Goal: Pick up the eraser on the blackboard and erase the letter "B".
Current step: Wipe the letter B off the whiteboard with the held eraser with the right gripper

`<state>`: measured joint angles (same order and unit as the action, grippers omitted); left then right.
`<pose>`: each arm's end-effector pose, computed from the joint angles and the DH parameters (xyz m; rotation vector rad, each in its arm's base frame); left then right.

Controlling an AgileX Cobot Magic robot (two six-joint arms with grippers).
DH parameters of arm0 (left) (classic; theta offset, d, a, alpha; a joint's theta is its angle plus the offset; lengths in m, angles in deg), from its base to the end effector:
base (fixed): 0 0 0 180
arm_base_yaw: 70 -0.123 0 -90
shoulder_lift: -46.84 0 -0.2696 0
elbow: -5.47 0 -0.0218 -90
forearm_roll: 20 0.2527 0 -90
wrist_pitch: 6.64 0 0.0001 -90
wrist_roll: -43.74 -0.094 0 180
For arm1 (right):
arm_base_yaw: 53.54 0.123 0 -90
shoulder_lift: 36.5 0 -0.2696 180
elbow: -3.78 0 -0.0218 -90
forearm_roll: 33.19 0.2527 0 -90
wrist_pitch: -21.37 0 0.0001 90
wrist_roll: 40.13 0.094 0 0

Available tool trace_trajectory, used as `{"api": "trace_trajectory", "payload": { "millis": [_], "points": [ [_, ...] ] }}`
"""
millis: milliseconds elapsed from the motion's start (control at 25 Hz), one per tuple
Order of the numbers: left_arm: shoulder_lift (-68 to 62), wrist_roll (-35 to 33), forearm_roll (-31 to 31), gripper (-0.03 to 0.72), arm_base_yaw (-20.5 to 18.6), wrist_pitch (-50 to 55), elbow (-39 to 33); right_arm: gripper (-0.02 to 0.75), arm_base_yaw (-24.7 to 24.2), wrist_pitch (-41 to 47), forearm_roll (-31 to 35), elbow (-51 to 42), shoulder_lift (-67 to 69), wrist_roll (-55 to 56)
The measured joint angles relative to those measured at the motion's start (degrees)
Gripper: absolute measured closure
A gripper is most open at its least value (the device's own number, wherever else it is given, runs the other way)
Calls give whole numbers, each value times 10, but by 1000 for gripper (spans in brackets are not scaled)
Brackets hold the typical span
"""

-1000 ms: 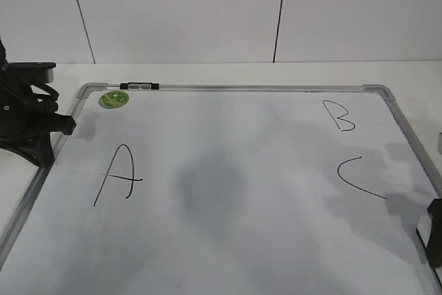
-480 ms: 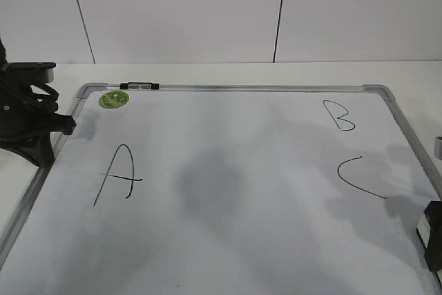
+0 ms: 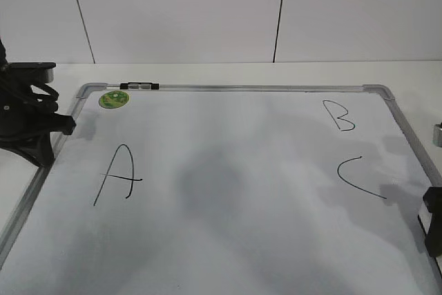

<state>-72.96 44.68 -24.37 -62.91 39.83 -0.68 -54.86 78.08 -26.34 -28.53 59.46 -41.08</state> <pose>0.3603 -0.0501 0.1332 0.0880 3.0108 -0.1023 0.2321 0.0040 0.1585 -0.1167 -3.0508 -0.1509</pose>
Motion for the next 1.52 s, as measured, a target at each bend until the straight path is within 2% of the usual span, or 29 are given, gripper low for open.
{"api": "trace_trajectory", "payload": {
  "millis": [320, 480, 800, 1160, 1320, 1520],
  "points": [
    [0, 0, 0, 669, 0, 0, 0, 195, 0, 2, 7, 19, 0, 0],
    [0, 0, 0, 669, 0, 0, 0, 195, 0, 37, 9, 54, 0, 0],
    [0, 0, 0, 669, 0, 1, 0, 195, 0, 123, 9, 266, 62, 0],
    [0, 0, -1, 669, 0, 4, 0, 196, 0, 128, 5, 504, 251, 2],
    [0, 0, -1, 669, 0, 4, 0, 196, 0, 128, 9, 570, 311, 2],
    [0, 0, -2, 669, 0, 5, 1, 196, 3, 129, 18, 603, 356, 2]
  ]
}}
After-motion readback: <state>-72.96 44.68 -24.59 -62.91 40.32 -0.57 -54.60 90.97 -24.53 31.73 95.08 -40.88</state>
